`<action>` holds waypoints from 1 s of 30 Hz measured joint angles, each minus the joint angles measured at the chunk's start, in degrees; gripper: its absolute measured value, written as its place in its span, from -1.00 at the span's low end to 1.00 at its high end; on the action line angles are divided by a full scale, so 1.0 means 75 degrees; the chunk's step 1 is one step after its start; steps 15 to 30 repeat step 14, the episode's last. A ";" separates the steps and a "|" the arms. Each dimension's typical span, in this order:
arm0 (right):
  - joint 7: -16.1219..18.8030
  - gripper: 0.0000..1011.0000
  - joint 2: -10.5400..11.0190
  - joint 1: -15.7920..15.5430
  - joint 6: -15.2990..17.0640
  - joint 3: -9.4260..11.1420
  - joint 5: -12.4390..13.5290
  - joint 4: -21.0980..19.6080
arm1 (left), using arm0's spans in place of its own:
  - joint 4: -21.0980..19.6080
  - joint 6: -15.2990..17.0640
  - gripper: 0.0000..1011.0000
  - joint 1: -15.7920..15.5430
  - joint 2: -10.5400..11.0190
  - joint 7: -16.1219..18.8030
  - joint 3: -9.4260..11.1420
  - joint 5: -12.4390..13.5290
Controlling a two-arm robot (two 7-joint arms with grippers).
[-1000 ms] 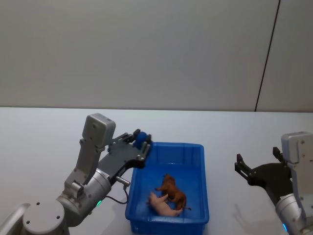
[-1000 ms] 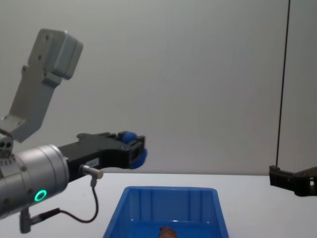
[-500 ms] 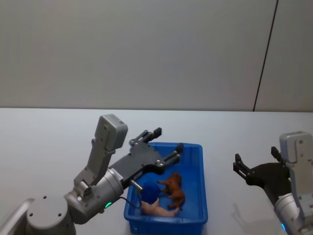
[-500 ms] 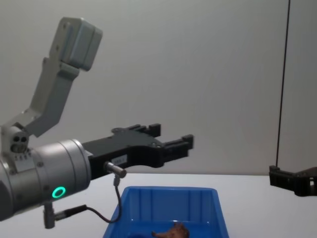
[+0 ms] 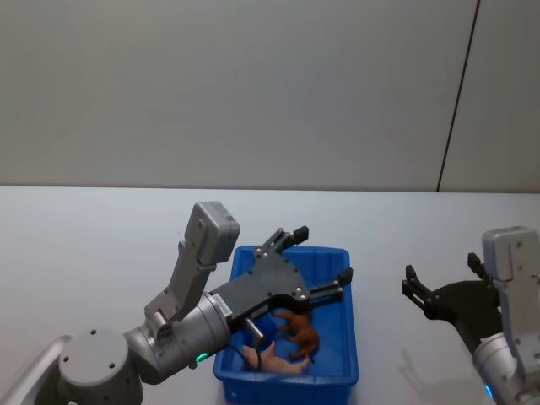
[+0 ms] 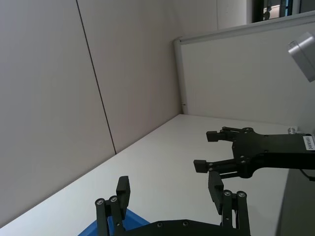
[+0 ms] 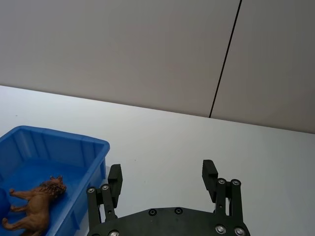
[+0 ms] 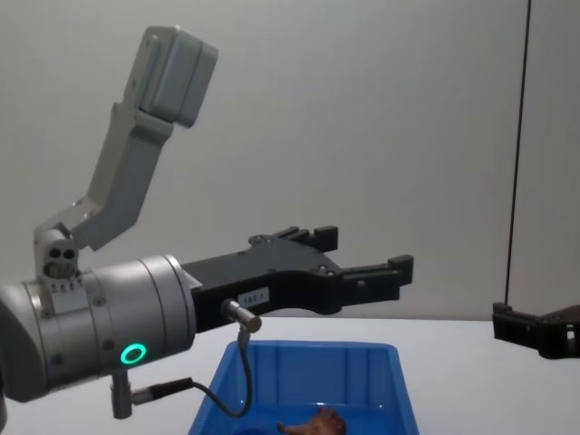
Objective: Pick up the two dolls from the table and place them into the box.
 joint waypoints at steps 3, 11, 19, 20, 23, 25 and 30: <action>0.0000 0.98 0.0000 0.0000 0.0000 0.0000 0.0000 0.0000 | 0.0025 -0.0013 0.98 -0.0023 -0.0017 -0.0117 0.0013 -0.0012; 0.0000 0.98 0.0000 0.0000 0.0000 0.0000 0.0000 0.0000 | 0.0065 -0.0030 0.98 -0.0059 -0.0045 -0.0292 0.0035 -0.0027; 0.0000 0.98 0.0000 0.0000 0.0000 0.0000 0.0000 0.0000 | 0.0075 -0.0034 0.98 -0.0068 -0.0052 -0.0341 0.0040 -0.0031; 0.0000 0.98 0.0000 0.0000 0.0000 0.0000 0.0000 0.0000 | 0.0075 -0.0034 0.98 -0.0068 -0.0052 -0.0341 0.0040 -0.0031; 0.0000 0.98 0.0000 0.0000 0.0000 0.0000 0.0000 0.0000 | 0.0075 -0.0034 0.98 -0.0068 -0.0052 -0.0341 0.0040 -0.0031; 0.0000 0.98 0.0000 0.0000 0.0000 0.0000 0.0000 0.0000 | 0.0075 -0.0034 0.98 -0.0068 -0.0052 -0.0341 0.0040 -0.0031; 0.0000 0.98 0.0000 0.0000 0.0000 0.0000 0.0000 0.0000 | 0.0075 -0.0034 0.98 -0.0068 -0.0052 -0.0341 0.0040 -0.0031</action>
